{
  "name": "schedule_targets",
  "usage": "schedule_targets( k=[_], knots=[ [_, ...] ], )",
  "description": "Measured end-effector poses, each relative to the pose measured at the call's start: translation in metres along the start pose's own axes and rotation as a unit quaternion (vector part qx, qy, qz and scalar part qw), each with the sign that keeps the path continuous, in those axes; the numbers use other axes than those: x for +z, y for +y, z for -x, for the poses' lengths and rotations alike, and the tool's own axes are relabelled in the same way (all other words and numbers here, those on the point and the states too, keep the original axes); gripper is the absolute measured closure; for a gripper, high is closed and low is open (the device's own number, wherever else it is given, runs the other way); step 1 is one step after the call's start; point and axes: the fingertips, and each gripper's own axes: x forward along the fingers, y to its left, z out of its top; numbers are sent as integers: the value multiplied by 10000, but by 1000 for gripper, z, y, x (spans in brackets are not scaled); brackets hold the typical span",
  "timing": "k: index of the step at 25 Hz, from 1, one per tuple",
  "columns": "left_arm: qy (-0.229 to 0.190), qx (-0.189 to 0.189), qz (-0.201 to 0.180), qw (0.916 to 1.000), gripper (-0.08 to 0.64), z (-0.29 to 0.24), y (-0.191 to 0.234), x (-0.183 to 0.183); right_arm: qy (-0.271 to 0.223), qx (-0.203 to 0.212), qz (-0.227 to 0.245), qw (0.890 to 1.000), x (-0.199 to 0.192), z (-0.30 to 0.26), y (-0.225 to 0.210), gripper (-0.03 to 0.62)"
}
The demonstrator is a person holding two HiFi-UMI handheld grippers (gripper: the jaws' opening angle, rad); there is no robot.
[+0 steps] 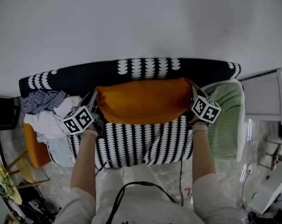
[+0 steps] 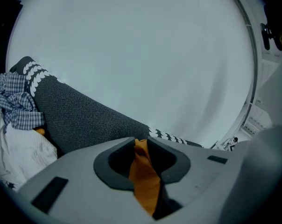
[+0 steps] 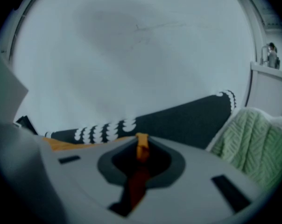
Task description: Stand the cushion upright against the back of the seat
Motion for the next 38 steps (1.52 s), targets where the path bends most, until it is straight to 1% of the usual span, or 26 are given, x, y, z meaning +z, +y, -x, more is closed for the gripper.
schedule_targets(
  k=[5, 9, 13, 18, 20, 23, 25, 26, 29, 30, 31, 33, 34, 35, 36, 37, 38],
  knots=[
    [-33, 87, -44, 9999, 459, -11, 6, 7, 55, -38, 1, 10000, 6, -14, 2, 557],
    [-51, 136, -162, 9998, 459, -18, 9, 5, 70, -120, -63, 9999, 5, -18, -2, 557],
    [18, 272, -442, 9986, 459, -24, 19, -5, 74, -167, -5, 9998, -1, -21, -1, 557],
    [-133, 353, -641, 9972, 459, -24, 20, -3, -19, -193, -7, 9998, 0, -22, 0, 557],
    [-172, 347, -904, 9952, 457, -23, 17, 0, -8, -149, -54, 9999, 0, -21, 1, 556],
    [-234, 331, -1386, 9895, 421, -16, 13, 6, -5, 0, -116, 9999, -1, -17, 5, 555],
    [-324, 342, -1597, 9860, 338, -12, 11, 13, -79, 62, -147, 9998, 0, -15, 5, 554],
    [-367, 347, -1674, 9846, 315, -11, 9, 16, -113, 70, -154, 9998, 0, -15, 4, 554],
    [-529, 269, -1886, 9803, 308, -3, -1, 22, -136, 59, -162, 9998, 1, -15, 4, 552],
    [-576, 181, -2062, 9766, 308, 0, -8, 22, -135, 64, -173, 9997, 2, -15, 4, 552],
    [-595, 62, -2346, 9702, 308, 2, -19, 22, -137, 76, -189, 9997, 2, -15, 4, 551],
    [-590, -172, -3058, 9501, 307, 7, -45, 16, -148, 121, -204, 9996, 2, -14, 4, 551],
    [-605, -272, -3321, 9409, 307, 10, -58, 12, -156, 144, -206, 9996, 2, -14, 4, 551],
    [-637, -361, -3462, 9353, 307, 13, -70, 9, -166, 164, -210, 9995, 2, -14, 4, 551],
    [-670, -443, -3490, 9337, 307, 16, -80, 5, -178, 177, -214, 9995, 2, -14, 4, 551],
    [-696, -522, -3430, 9353, 307, 18, -88, 2, -190, 181, -212, 9994, 3, -14, 4, 551],
    [-710, -601, -3306, 9392, 307, 19, -94, -2, -201, 178, -203, 9994, 3, -15, 4, 551]
  ],
)
